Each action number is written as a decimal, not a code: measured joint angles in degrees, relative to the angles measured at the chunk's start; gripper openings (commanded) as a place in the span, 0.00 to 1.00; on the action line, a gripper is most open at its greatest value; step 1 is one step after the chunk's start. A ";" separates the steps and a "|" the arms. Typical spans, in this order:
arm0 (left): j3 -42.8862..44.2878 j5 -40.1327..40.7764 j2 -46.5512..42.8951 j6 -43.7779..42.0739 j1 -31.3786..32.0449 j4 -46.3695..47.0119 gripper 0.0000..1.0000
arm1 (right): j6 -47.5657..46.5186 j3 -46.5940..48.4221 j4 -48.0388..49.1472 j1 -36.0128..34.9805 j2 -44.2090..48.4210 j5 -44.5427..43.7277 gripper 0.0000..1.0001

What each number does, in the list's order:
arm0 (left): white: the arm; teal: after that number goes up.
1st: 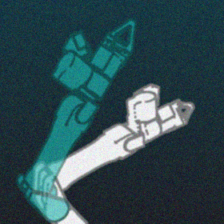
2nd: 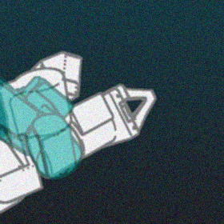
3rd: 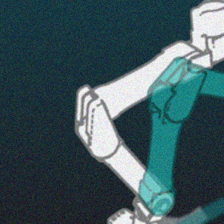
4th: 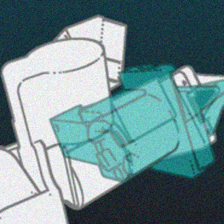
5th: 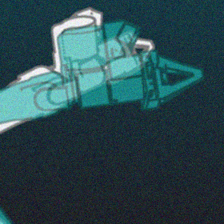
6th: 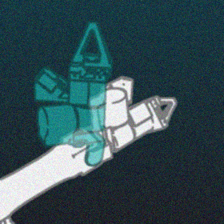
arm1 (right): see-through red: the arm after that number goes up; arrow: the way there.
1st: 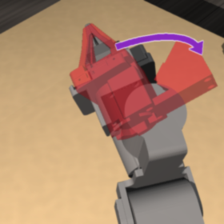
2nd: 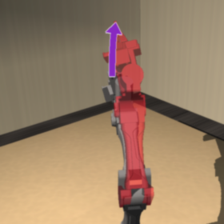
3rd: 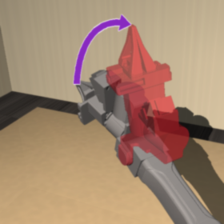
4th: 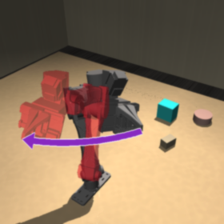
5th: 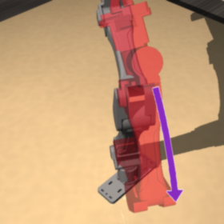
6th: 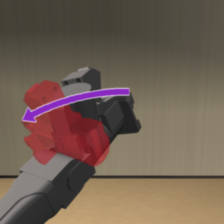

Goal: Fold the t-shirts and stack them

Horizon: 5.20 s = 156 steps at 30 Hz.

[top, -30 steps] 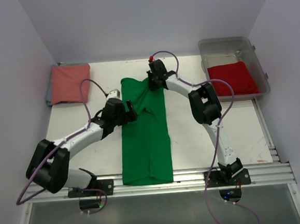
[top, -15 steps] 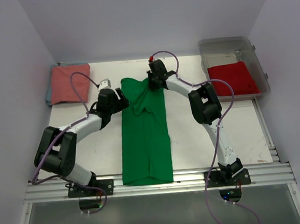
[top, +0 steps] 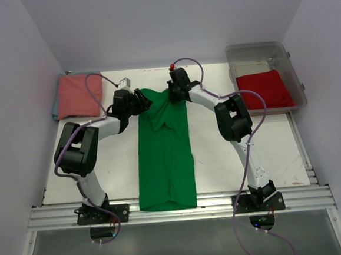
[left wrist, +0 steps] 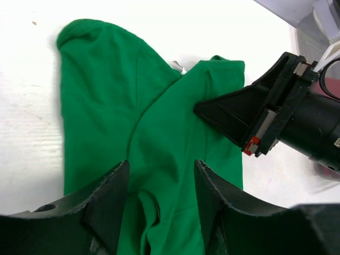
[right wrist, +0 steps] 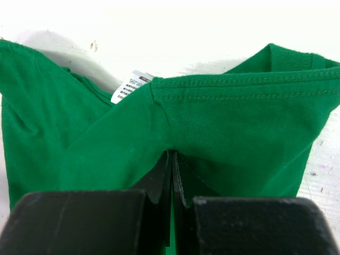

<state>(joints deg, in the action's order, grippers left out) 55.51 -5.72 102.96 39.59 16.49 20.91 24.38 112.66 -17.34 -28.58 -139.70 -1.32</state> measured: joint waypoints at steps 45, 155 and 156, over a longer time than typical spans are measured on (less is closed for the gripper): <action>11.19 -4.26 12.44 1.25 -0.09 -11.85 0.00 | -0.04 -1.05 0.55 0.17 0.57 -0.48 0.00; 34.47 -21.00 26.51 0.33 -3.21 -5.31 0.00 | 1.22 -15.58 17.66 9.88 11.91 -0.50 0.12; 32.89 -20.90 23.71 0.44 -3.19 -4.79 0.00 | 0.55 -17.46 19.23 9.86 14.60 -0.57 0.13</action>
<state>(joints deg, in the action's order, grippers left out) 88.40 -26.61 126.67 40.03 13.30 16.12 24.93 95.20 1.89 -18.72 -125.10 -1.89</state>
